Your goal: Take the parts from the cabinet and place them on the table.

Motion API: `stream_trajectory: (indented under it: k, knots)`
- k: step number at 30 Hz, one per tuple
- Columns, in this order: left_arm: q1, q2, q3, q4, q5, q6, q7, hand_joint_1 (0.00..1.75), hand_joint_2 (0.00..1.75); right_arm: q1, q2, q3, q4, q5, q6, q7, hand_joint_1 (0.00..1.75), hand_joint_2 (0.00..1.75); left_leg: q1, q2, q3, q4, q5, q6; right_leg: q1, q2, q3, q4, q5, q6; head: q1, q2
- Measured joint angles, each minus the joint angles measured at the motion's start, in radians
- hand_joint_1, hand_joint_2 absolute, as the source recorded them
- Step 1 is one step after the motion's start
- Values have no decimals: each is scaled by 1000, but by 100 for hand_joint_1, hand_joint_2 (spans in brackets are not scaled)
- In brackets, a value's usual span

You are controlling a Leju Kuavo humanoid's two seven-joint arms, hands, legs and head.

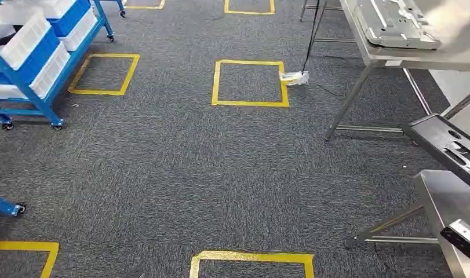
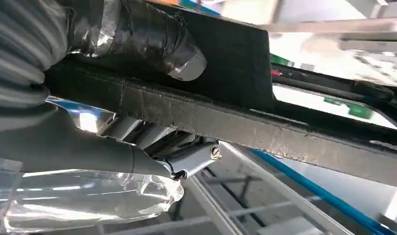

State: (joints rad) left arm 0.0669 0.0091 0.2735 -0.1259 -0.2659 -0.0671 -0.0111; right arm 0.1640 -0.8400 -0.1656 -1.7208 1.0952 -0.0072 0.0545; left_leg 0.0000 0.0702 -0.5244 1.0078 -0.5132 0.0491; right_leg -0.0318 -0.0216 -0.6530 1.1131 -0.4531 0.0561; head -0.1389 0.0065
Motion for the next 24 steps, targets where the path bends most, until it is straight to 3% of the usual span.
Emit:
stream_trajectory:
  k: [1, 2, 3, 6, 7, 8, 9, 11, 12, 13, 15, 16, 17, 19, 21, 22, 23, 24]
  knots:
    - [0, -1, 0, 0, 0, 1, -1, 0, 175, -1, 0, -6, 0, 2, 3, 3, 175, 175, -1, 11, 6, 1, -5, -6, 3, -40, 39, -80, 4, -2, 0, 0]
    - [0, -1, 0, 0, 1, 3, -1, 0, 175, -2, 2, -9, 2, 3, 6, 7, 175, 175, -8, 17, 8, 3, -10, -12, 18, -49, 42, -79, 3, -11, 0, 0]
    - [0, -2, 0, 0, 3, 3, -2, 0, 175, -5, 2, -10, 3, 5, 8, 9, 175, 175, -7, 24, 10, 1, -12, -17, 19, -34, 40, -78, 2, -23, 0, 0]
    - [-6, -5, 0, 0, 4, 5, -2, 0, 175, -7, 1, -15, 10, 6, 10, 10, 175, 175, -7, 52, 25, -1, -22, -32, 19, -1, 42, -85, 3, -38, 0, 0]
    - [-7, -6, 0, -1, 4, 6, -2, 0, 175, -8, 2, -20, 12, 6, 12, 12, 175, 175, 0, 5, 20, 19, -38, -37, 14, 8, 48, -91, 5, -45, -1, 0]
    - [-6, -8, 0, -1, 4, 6, -2, 0, 175, -16, 2, -23, 16, 6, 15, 15, 175, 175, 1, -36, -3, 69, -69, -35, 13, 15, 48, -91, 5, -55, -2, 0]
    - [-5, -8, 0, -1, 5, 6, -2, 0, 175, -23, 3, -24, 21, 6, 17, 18, 175, 175, 3, -53, -44, 152, -110, -34, 14, 25, 48, -91, 5, -59, -2, 0]
    - [-4, -8, 0, -1, 5, 7, -1, 0, 175, -24, 8, -24, 33, 6, 21, 18, 175, 175, 2, -62, -123, 300, -163, -34, 18, 47, 48, -90, 3, -62, -2, 0]
    - [-2, -8, 0, -1, 5, 7, 0, 0, 175, -24, 11, -24, 42, 4, 23, 18, 175, 175, 2, -62, -144, 327, -157, -34, 20, 60, 48, -88, 3, -62, -2, 0]
    - [0, -8, 0, -1, 4, 7, 1, 0, 175, -25, 14, -24, 52, 3, 24, 18, 175, 175, 2, -63, -142, 308, -128, -31, 21, 72, 49, -87, 2, -63, -2, 0]
    - [0, -8, 0, -1, 4, 7, 2, 0, 175, -29, 17, -24, 71, 1, 24, 21, 175, 175, 2, -80, -86, 157, -25, -22, 20, 100, 50, -83, 1, -62, -2, 0]
    - [0, -8, 0, -1, 4, 7, 2, 0, 175, -32, 18, -24, 79, 0, 24, 21, 175, 175, 2, -110, -52, 70, 21, -16, 19, 112, 50, -81, -1, -60, -2, 0]
    - [2, -8, 0, -1, 4, 7, 2, 0, 175, -35, 22, -24, 87, 0, 24, 21, 175, 175, 4, -155, -40, 39, 13, -13, 23, 123, 45, -76, -3, -55, -2, 0]
    - [-1, -8, 0, -1, 4, 7, 2, 0, 175, -41, 26, -24, 103, -4, 26, 21, 175, 175, 1, -136, -33, 26, 13, -14, 16, 146, 35, -76, 3, -42, -2, 0]
    - [-4, -8, 0, -1, 3, 6, 3, 0, 175, -44, 27, -25, 134, -8, 31, 23, 175, 175, -2, -112, -27, 14, 21, -2, 12, 172, 34, -85, 11, -26, -3, 0]
    - [-6, -8, 0, -1, 1, 5, 4, 0, 175, -46, 27, -26, 154, -11, 34, 24, 175, 175, 3, -95, -20, -2, 30, 6, 8, 142, 32, -76, 3, -25, -2, 0]
    - [-4, -8, 0, -2, -2, 5, 4, 0, 175, -62, 29, -28, 178, -14, 37, 24, 175, 175, 2, -84, -15, -11, 33, 12, 16, 79, 18, -47, -20, -21, -1, 0]
    - [-4, -8, 0, -2, -3, 3, 4, 0, 175, -81, 32, -29, 205, -19, 39, 24, 175, 175, 2, -72, -15, -13, 35, 15, 15, 50, -12, 11, -54, -16, -1, 0]
